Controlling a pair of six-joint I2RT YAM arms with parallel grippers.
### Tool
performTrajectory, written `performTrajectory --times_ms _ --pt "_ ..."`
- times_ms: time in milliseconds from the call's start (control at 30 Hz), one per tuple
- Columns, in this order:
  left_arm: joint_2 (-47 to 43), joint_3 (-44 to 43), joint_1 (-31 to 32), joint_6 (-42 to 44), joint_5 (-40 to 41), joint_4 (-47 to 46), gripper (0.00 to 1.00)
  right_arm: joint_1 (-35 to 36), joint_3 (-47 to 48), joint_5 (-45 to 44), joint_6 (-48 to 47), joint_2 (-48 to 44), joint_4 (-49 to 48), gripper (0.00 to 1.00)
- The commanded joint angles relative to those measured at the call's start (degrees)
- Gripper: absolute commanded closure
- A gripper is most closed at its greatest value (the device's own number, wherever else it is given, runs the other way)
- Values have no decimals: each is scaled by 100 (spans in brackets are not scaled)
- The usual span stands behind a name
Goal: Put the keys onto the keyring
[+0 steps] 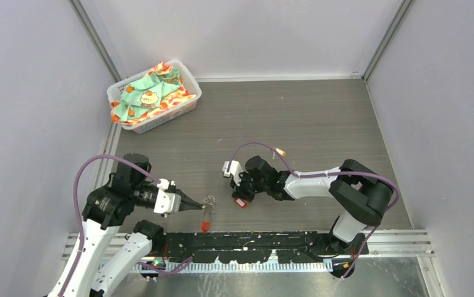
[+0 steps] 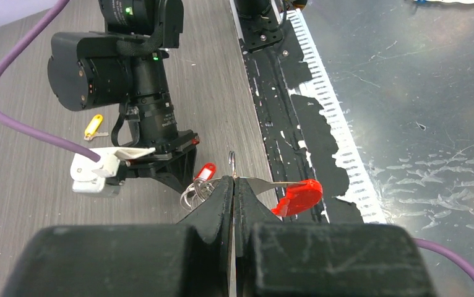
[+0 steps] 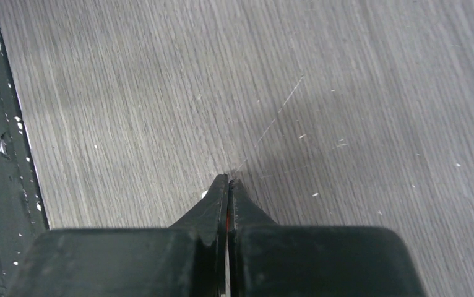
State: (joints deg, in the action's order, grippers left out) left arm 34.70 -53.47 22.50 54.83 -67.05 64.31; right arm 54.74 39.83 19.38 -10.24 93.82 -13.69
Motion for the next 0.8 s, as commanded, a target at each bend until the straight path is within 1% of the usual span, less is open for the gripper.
performTrajectory --times_ms 0,133,300,633,733,767 --pt "-16 -120 17 -75 -76 -218 100 -8 -162 -376 523 -620 -742 99" --pt "-16 -98 20 -76 -72 -218 100 -10 -527 -555 787 -903 -1226 99" --pt "-22 -84 17 -73 -68 -209 100 -4 -810 -854 1009 -891 -1623 99" --pt "-24 -101 17 -78 -33 -191 100 45 -806 -1504 1000 -301 -1991 99" --pt "-33 -93 17 -78 -19 -200 100 175 -749 -1885 923 -61 -2021 99" --pt "-26 -89 17 -79 -20 -200 100 235 -727 -2161 907 14 -2030 99"
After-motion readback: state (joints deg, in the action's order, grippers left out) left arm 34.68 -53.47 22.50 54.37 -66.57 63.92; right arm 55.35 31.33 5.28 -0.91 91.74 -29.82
